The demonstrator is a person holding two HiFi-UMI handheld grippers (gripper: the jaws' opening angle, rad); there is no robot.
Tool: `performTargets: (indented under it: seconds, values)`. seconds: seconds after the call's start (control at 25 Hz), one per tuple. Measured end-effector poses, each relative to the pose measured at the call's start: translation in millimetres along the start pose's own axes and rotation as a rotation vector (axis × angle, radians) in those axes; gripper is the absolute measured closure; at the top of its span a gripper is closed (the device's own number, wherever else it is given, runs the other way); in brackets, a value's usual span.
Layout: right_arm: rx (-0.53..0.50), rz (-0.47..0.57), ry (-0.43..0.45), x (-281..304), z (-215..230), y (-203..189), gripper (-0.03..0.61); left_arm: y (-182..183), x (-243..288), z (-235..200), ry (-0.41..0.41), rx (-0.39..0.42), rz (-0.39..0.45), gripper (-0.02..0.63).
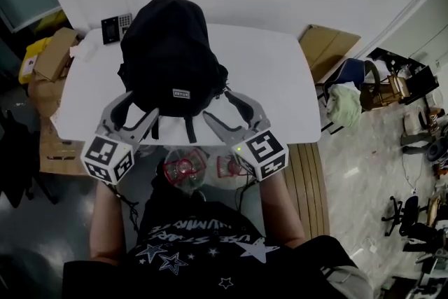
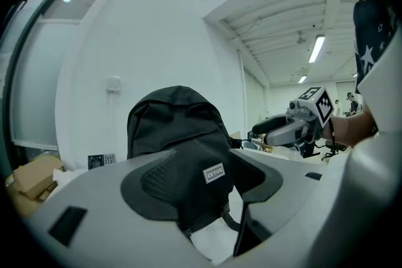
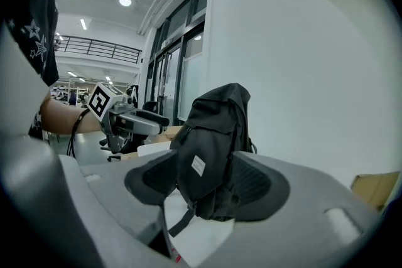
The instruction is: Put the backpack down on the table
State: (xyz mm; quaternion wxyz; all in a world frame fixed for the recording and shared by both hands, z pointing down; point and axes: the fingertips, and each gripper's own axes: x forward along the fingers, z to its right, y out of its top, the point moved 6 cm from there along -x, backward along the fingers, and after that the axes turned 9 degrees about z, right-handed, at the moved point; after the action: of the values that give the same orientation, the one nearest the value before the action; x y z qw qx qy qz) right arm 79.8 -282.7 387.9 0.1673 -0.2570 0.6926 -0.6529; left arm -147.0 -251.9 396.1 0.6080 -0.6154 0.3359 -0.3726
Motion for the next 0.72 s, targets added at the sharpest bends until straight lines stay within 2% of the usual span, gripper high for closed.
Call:
performTargets:
  seconds: [0.08, 0.16, 0.28, 0.32, 0.36, 0.56, 0.72]
  values:
    - [0.0, -0.009, 0.008, -6.7, -2.2, -4.3, 0.36, -2.4, -4.9, 12.0, 0.023, -0.006, 0.0, 0.384]
    - [0.019, -0.009, 0.012, -13.7, -2.4, -7.6, 0.422, -3.2, -10.3, 22.9, 0.044, -0.02, 0.0, 0.503]
    - [0.046, 0.001, 0.025, -22.3, -2.7, -11.2, 0.539, -6.1, -17.1, 37.1, 0.048, -0.045, -0.014, 0.569]
    - [0.054, 0.0, 0.026, -24.5, -3.1, -13.6, 0.565, -8.2, -19.0, 41.0, 0.05, -0.05, -0.022, 0.569]
    - [0.063, -0.001, 0.027, -26.6, -3.7, -16.5, 0.574, -10.8, -20.3, 44.6, 0.052, -0.054, -0.031, 0.603]
    - [0.096, -0.022, 0.053, -34.5, -6.8, -30.5, 0.578, -23.1, -16.5, 59.7, 0.045, -0.068, -0.083, 0.606]
    - [0.112, -0.015, 0.042, -36.5, -2.3, -35.3, 0.578, -29.5, -6.6, 62.3, 0.029, -0.071, -0.094, 0.606]
